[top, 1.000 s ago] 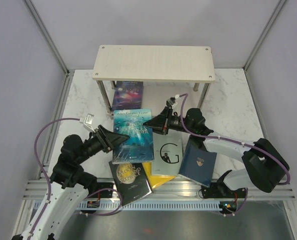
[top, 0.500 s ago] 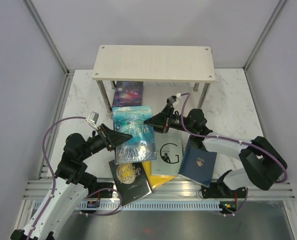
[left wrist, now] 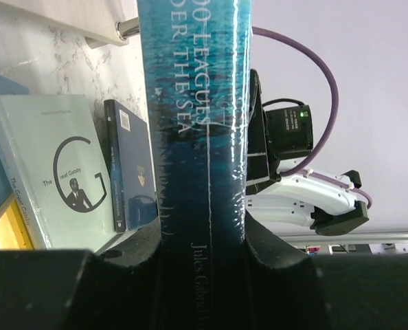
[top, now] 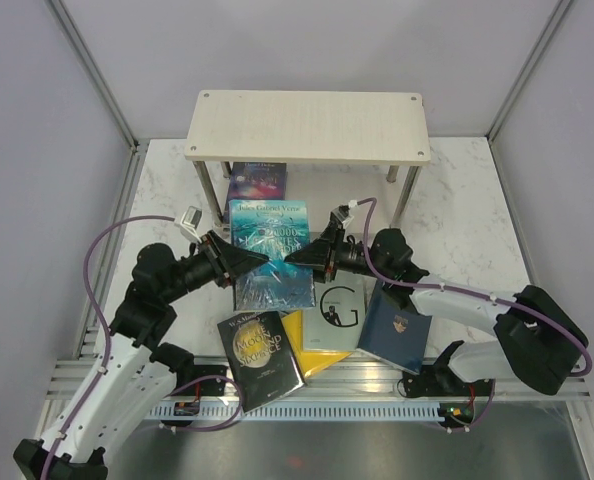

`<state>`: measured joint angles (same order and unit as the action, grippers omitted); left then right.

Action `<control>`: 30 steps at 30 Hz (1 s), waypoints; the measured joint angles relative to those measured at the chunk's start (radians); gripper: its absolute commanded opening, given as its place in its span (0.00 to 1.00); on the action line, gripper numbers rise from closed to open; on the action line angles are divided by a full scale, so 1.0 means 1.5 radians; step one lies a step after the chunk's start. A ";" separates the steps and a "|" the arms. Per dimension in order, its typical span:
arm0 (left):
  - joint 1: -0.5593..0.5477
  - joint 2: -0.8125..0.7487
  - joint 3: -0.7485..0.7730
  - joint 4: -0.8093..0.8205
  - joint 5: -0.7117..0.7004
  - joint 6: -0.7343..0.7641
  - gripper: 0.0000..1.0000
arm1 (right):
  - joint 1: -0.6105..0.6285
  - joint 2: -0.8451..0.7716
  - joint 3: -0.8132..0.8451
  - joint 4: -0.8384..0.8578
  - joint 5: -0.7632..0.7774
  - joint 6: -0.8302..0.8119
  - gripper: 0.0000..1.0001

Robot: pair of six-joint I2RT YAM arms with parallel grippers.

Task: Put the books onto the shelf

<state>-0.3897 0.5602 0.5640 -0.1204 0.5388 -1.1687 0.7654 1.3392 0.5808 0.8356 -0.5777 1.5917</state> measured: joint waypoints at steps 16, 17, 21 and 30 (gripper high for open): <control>-0.004 0.072 0.053 -0.008 0.032 0.012 0.02 | 0.004 -0.073 -0.030 -0.035 0.042 -0.019 0.44; -0.004 0.075 0.053 -0.008 0.032 0.012 0.02 | 0.004 -0.073 -0.034 -0.034 0.041 -0.019 0.46; -0.002 0.086 0.052 -0.001 0.022 0.011 0.02 | 0.004 -0.090 -0.054 -0.040 0.035 -0.018 0.47; 0.002 0.090 0.034 0.034 0.014 -0.020 0.02 | 0.004 -0.115 -0.060 -0.066 0.035 -0.025 0.15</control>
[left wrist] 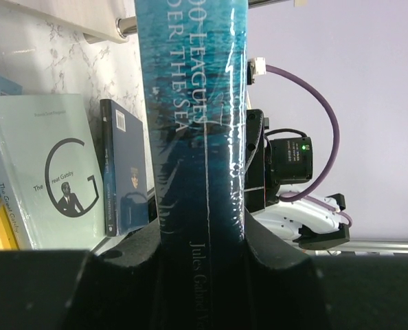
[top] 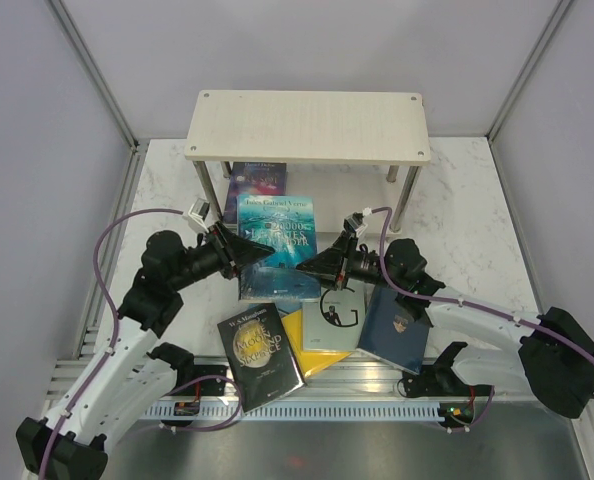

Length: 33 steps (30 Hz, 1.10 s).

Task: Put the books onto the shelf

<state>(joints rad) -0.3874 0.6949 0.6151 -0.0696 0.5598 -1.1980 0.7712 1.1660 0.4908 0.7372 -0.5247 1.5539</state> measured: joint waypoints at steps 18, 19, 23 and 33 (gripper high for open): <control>0.016 0.033 0.126 -0.298 -0.146 0.199 0.92 | -0.043 0.057 0.074 -0.134 -0.029 -0.055 0.00; 0.018 0.030 0.138 -0.316 -0.156 0.215 0.92 | -0.048 0.072 0.089 -0.134 -0.033 -0.062 0.00; 0.020 0.005 0.169 -0.366 -0.185 0.250 0.93 | -0.063 0.147 0.159 -0.144 -0.042 -0.092 0.00; 0.020 -0.069 0.213 -0.450 -0.216 0.277 0.94 | -0.096 0.385 0.325 -0.155 -0.042 -0.111 0.00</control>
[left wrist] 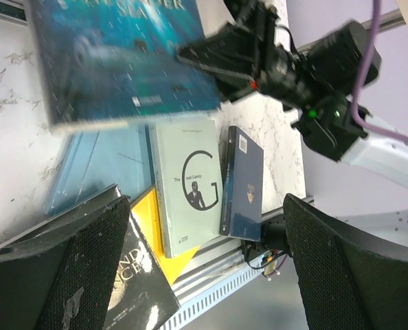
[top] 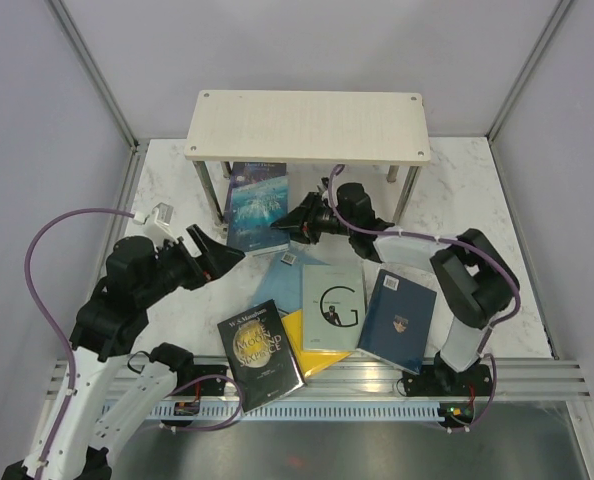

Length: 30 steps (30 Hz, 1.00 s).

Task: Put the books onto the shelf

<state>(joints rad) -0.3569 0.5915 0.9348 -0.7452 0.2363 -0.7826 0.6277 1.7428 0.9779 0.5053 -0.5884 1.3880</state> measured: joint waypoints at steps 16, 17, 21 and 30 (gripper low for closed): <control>0.000 -0.014 0.050 -0.096 -0.037 0.045 1.00 | -0.043 0.210 0.222 0.017 0.011 0.010 0.00; 0.000 -0.014 0.050 -0.097 -0.037 0.047 1.00 | -0.046 0.223 0.233 0.016 0.013 0.009 0.00; 0.000 -0.014 0.050 -0.100 -0.046 0.054 1.00 | -0.056 0.270 0.283 0.012 0.014 0.004 0.00; 0.000 0.016 0.065 -0.105 -0.058 0.077 1.00 | -0.059 0.297 0.328 -0.010 0.012 -0.006 0.17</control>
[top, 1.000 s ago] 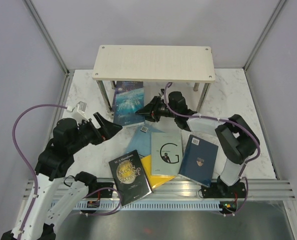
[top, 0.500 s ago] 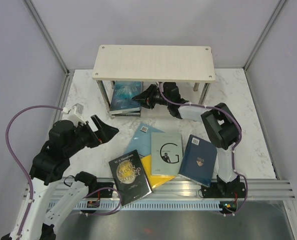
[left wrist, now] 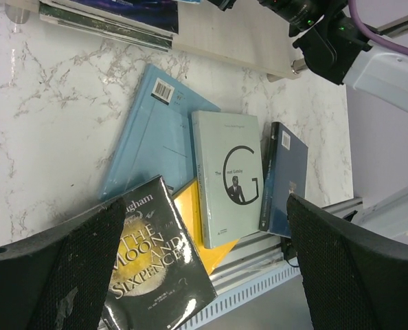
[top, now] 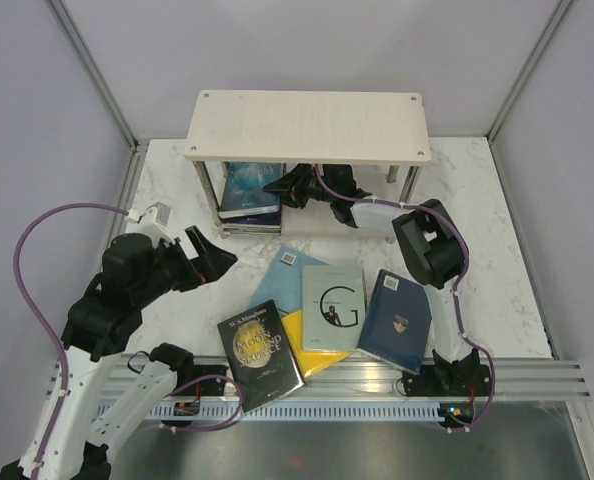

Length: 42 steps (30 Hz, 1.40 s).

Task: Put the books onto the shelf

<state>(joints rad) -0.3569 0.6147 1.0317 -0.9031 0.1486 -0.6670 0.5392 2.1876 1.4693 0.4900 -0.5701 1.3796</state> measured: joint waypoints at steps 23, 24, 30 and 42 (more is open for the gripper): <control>0.000 0.042 -0.006 0.025 -0.009 0.020 1.00 | -0.023 -0.141 -0.022 -0.333 0.062 -0.196 0.98; 0.000 0.042 -0.009 0.026 -0.009 0.020 1.00 | -0.025 -0.150 -0.031 -0.350 0.067 -0.206 0.98; 0.000 0.042 -0.038 0.027 -0.006 0.019 1.00 | -0.023 -0.256 -0.143 -0.409 0.066 -0.260 0.98; 0.000 0.024 -0.119 0.030 0.013 -0.020 1.00 | 0.182 -0.340 -0.277 -0.371 0.001 -0.325 0.95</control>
<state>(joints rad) -0.3569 0.6510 0.8528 -0.8581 0.1677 -0.6971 0.8124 1.6775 1.0538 -0.0666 -0.5690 0.8928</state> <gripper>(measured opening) 0.994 0.953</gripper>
